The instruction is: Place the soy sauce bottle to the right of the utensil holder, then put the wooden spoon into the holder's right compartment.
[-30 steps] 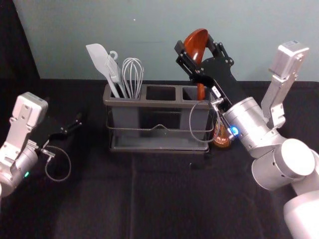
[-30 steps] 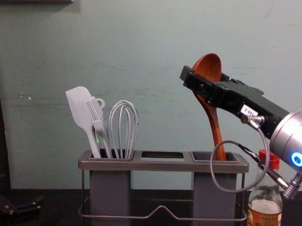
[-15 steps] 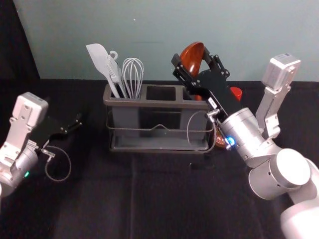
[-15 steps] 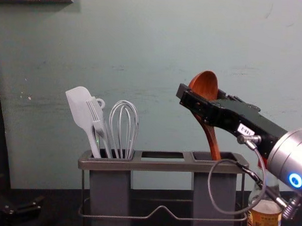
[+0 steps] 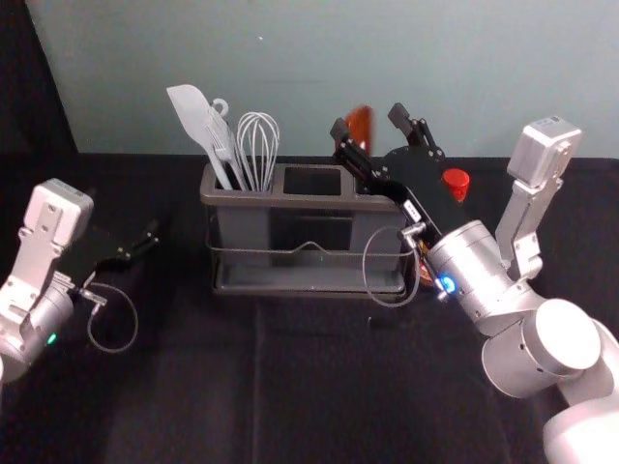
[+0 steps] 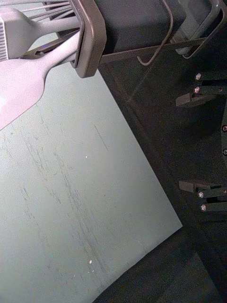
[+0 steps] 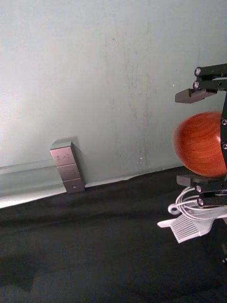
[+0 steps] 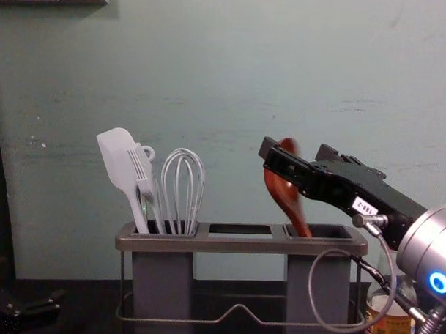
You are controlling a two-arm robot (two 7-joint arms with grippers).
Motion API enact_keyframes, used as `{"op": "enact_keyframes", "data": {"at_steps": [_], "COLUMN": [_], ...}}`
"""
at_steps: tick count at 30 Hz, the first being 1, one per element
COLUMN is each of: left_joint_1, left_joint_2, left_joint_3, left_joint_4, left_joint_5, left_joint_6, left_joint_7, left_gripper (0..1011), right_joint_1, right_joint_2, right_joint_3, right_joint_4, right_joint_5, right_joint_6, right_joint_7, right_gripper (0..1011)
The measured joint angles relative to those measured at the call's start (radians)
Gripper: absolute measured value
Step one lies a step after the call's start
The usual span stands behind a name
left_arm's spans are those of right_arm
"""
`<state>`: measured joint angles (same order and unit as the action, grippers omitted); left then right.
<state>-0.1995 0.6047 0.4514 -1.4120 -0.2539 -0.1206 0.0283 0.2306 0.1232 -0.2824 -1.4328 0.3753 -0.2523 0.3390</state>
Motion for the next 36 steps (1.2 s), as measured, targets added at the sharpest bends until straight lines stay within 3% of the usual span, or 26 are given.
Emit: {"op": "enact_keyframes", "data": {"at_steps": [2, 17, 36], "left_joint_1": [0.000, 0.000, 0.000], "left_joint_2": [0.000, 0.000, 0.000], "left_joint_3": [0.000, 0.000, 0.000], "left_joint_4": [0.000, 0.000, 0.000], "left_joint_5": [0.000, 0.000, 0.000], "left_joint_6": [0.000, 0.000, 0.000], "left_joint_7": [0.000, 0.000, 0.000], "left_gripper": [1000, 1000, 1000], "right_joint_1": [-0.001, 0.001, 0.024], "right_joint_2": [-0.002, -0.003, 0.016], "right_joint_3": [0.001, 0.003, 0.022], "right_joint_4": [0.000, -0.011, -0.119], "right_joint_5": [0.002, 0.003, 0.003], "right_joint_6": [0.000, -0.001, 0.017], "right_joint_7": [0.000, 0.001, -0.009], "right_gripper": [1002, 1004, 1004]}}
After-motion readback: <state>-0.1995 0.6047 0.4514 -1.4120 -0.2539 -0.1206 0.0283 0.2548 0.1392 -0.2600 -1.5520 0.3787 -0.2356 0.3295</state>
